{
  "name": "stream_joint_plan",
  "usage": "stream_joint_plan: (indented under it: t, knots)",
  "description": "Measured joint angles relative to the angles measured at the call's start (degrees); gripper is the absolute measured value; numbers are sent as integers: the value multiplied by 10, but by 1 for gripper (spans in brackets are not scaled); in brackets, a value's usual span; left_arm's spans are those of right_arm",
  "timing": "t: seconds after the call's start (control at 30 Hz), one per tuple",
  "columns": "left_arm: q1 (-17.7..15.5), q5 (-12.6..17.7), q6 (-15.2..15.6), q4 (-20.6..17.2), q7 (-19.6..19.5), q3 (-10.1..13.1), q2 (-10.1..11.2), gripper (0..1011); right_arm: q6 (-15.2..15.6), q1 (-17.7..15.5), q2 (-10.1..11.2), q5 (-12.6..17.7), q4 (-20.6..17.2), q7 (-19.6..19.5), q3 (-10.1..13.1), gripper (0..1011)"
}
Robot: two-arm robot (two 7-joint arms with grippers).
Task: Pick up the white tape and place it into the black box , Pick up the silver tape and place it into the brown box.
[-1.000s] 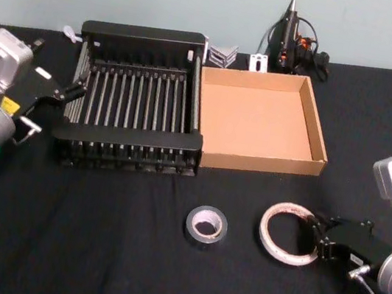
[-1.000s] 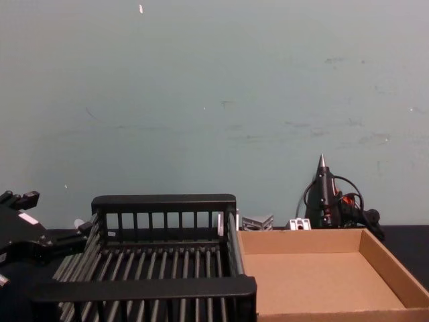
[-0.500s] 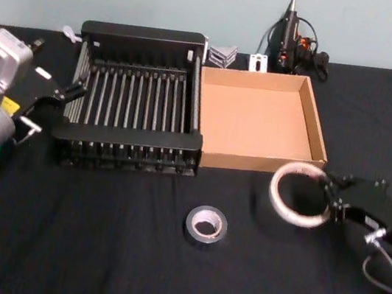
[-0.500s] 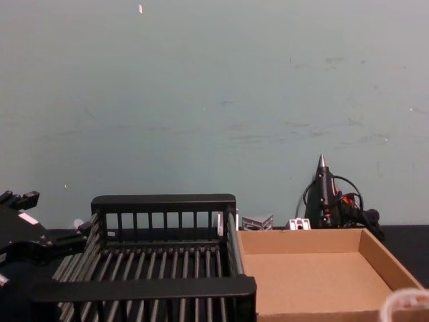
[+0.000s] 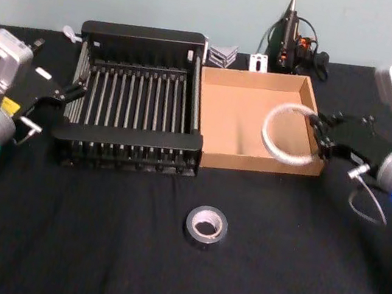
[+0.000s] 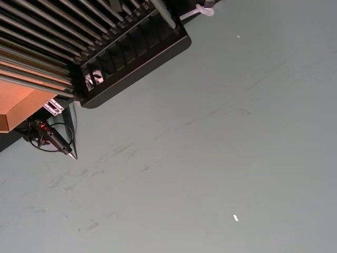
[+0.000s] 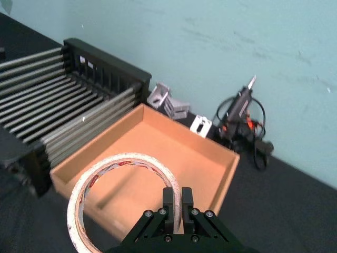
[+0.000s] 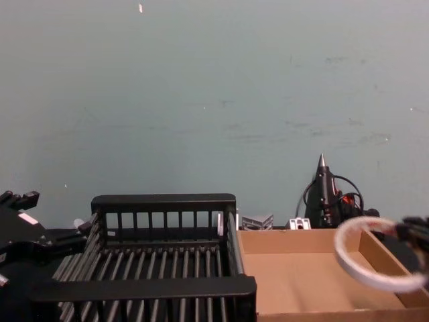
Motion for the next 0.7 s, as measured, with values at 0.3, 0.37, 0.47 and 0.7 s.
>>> stream_joint_plan:
  t: [0.3, 0.37, 0.47, 0.7]
  knots:
    - [0, 0, 0, 0, 0, 0, 0, 1001, -18, 105, -49, -40, 89, 15, -50, 96]
    - [0, 0, 0, 0, 0, 0, 0, 1001, -28, 135, -67, -52, 119, 23, -68, 97]
    - [0, 0, 0, 0, 0, 0, 0, 1001, -34, 156, -82, -59, 141, 28, -81, 96]
    - [0, 0, 0, 0, 0, 0, 0, 1001, -60, 212, -133, -76, 205, 37, -114, 96]
